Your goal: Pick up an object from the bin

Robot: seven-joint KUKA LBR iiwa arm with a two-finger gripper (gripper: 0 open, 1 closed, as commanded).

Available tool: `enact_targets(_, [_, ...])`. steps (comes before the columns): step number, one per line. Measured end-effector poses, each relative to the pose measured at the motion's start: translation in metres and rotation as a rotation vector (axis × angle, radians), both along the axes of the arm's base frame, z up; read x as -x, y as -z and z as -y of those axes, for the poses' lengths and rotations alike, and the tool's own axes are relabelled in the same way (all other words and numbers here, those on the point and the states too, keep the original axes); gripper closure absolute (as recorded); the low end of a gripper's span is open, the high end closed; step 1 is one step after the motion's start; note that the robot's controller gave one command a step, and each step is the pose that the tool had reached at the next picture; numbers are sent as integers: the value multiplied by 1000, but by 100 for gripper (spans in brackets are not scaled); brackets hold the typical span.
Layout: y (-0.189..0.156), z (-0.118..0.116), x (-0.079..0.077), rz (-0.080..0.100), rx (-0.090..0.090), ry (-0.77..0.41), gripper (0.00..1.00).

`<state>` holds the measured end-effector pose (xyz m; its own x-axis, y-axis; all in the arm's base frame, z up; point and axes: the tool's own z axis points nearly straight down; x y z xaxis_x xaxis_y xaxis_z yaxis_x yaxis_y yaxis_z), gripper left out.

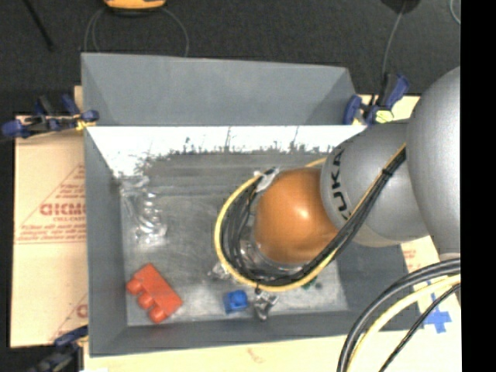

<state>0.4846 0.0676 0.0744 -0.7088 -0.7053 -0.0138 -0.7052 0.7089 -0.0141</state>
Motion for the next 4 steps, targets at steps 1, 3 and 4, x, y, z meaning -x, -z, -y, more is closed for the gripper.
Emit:
enact_targets(1, [0,-2,2,-8,-2,-3,100])
enact_targets(3, [1,-47,6,0,-1,-114,0])
enact_targets(4, [-1,-49,5,2,-6,-114,100])
